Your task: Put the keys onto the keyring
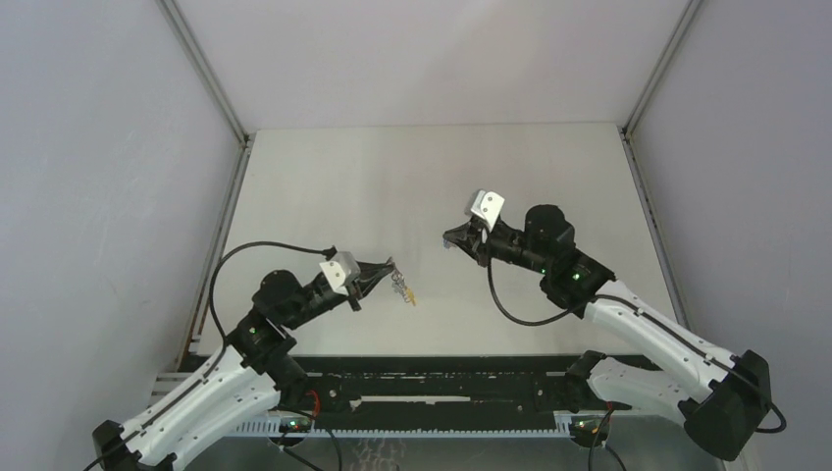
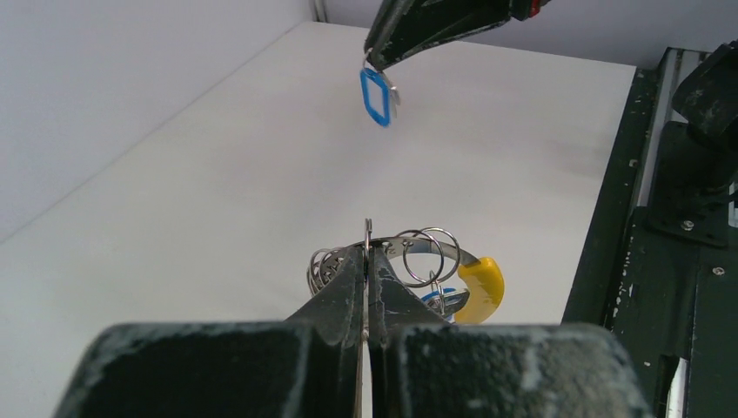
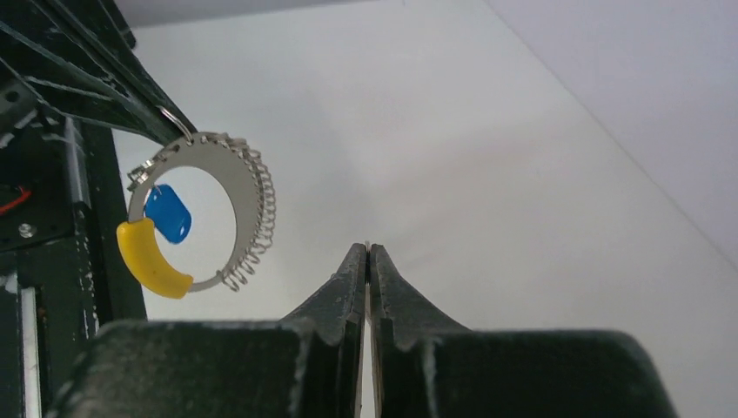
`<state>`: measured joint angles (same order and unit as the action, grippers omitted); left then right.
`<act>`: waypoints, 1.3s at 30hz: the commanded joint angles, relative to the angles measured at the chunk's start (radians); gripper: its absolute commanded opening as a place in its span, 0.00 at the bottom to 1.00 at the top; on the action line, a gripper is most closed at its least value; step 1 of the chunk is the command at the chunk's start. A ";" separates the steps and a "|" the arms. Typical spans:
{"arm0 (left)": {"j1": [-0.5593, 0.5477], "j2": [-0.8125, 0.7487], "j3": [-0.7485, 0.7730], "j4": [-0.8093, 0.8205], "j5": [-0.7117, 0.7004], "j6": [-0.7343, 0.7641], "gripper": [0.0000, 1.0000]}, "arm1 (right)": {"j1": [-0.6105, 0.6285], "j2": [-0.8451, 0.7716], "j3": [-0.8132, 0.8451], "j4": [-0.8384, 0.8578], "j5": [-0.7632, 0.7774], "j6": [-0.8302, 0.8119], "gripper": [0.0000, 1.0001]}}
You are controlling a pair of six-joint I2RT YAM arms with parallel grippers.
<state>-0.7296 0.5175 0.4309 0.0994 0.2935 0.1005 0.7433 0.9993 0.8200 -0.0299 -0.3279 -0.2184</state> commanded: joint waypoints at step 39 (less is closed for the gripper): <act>0.105 0.301 0.266 0.006 0.557 0.333 0.00 | -0.155 0.109 -0.041 0.493 -0.863 0.062 0.00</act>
<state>-0.6216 0.8227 0.6632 0.0643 0.8093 0.4065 0.5678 1.1202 0.7723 0.3992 -1.1984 -0.1604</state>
